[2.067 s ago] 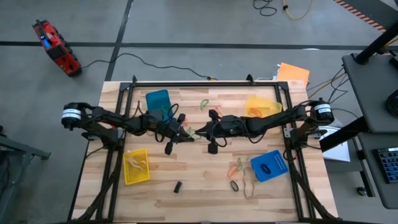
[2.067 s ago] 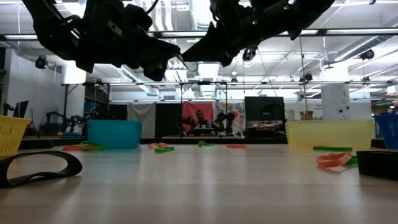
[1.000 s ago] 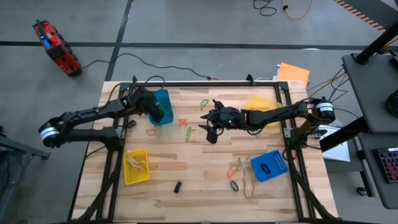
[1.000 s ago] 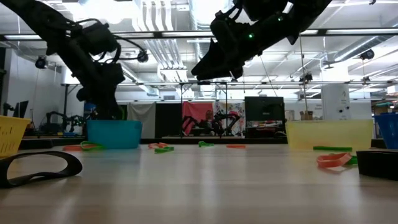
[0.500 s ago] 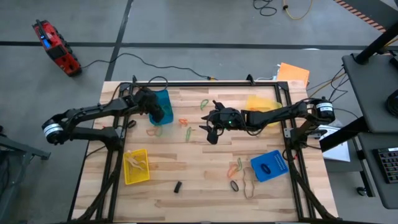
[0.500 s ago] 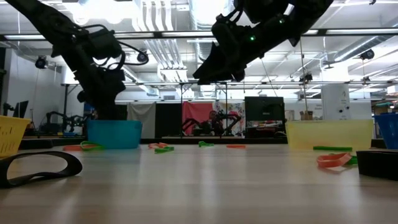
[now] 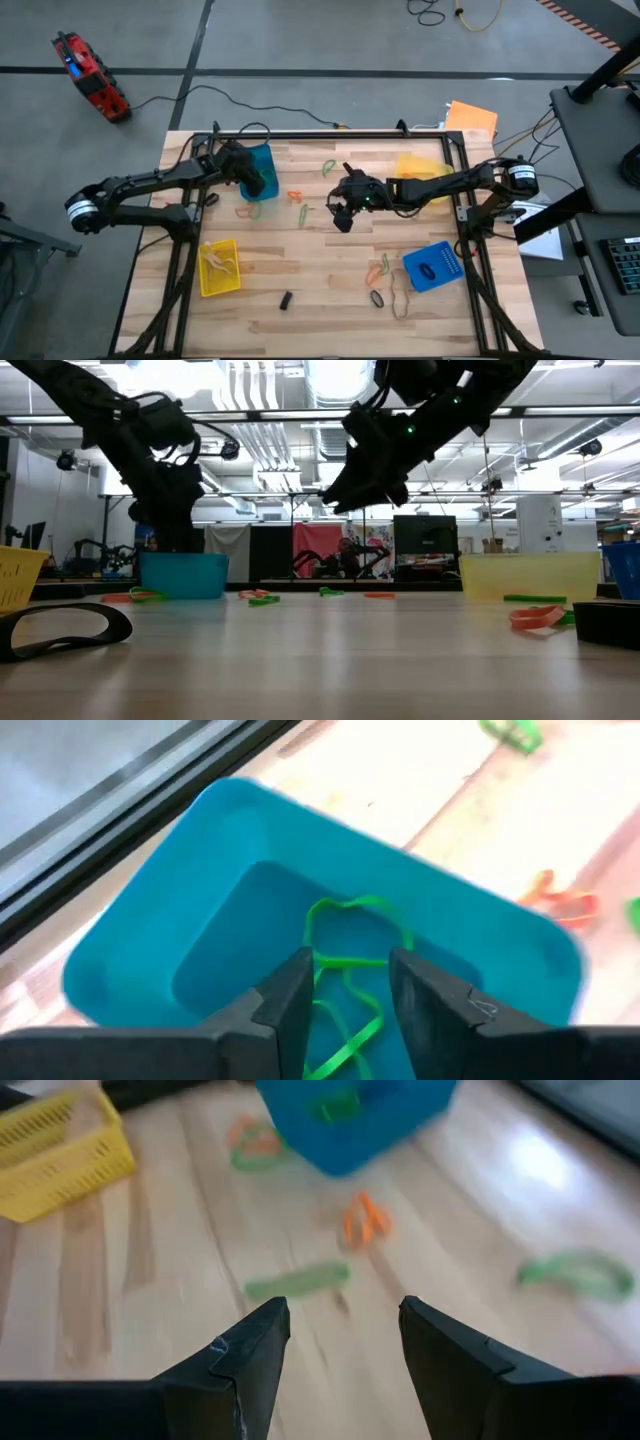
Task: Sort rubber bands into baskets
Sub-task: Put the orange rubber band into the light yellow bin
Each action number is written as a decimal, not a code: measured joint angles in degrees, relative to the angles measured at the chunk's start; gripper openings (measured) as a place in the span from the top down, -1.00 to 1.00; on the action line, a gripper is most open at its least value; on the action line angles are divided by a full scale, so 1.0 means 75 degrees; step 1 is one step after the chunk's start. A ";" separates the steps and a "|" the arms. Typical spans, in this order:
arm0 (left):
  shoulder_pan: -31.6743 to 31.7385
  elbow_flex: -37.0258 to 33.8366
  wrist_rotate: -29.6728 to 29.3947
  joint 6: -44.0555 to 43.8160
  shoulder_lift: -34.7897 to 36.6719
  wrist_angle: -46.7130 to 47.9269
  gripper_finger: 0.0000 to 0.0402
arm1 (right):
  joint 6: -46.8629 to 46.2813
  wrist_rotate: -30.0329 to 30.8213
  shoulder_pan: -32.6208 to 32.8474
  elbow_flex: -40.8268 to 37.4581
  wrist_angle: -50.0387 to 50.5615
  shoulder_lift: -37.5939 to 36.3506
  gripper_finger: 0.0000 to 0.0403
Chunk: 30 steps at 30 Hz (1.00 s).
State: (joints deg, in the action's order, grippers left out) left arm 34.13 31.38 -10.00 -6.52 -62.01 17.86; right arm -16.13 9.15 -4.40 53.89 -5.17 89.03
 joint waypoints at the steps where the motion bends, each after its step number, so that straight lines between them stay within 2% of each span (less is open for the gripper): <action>1: -0.0116 0.0000 0.0000 0.0000 0.0044 -0.0070 0.41 | -0.0256 -0.0010 0.0001 0.0020 0.0261 0.0000 0.07; 7: -0.1161 0.0000 0.0001 0.0264 0.0309 -0.0941 0.41 | -0.1355 -0.0430 0.0164 0.0410 0.2632 0.0000 0.07; 14: -0.2650 0.0000 0.0006 0.0840 0.0497 -0.2575 0.41 | -0.1873 0.0430 0.0006 0.1456 0.4862 0.0070 0.10; 21: -0.3491 0.0000 0.0009 0.1154 0.0900 -0.3131 0.41 | -0.1332 0.0652 -0.0658 0.2291 0.5306 0.0661 0.20; 30: -0.3599 0.0000 0.0008 0.1179 0.1099 -0.3094 0.41 | -0.0910 0.0579 -0.1442 0.3077 0.5769 0.1745 0.23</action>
State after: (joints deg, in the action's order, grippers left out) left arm 7.14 31.38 -9.94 2.32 -53.76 -5.34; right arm -22.96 13.50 -15.22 76.98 38.10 102.12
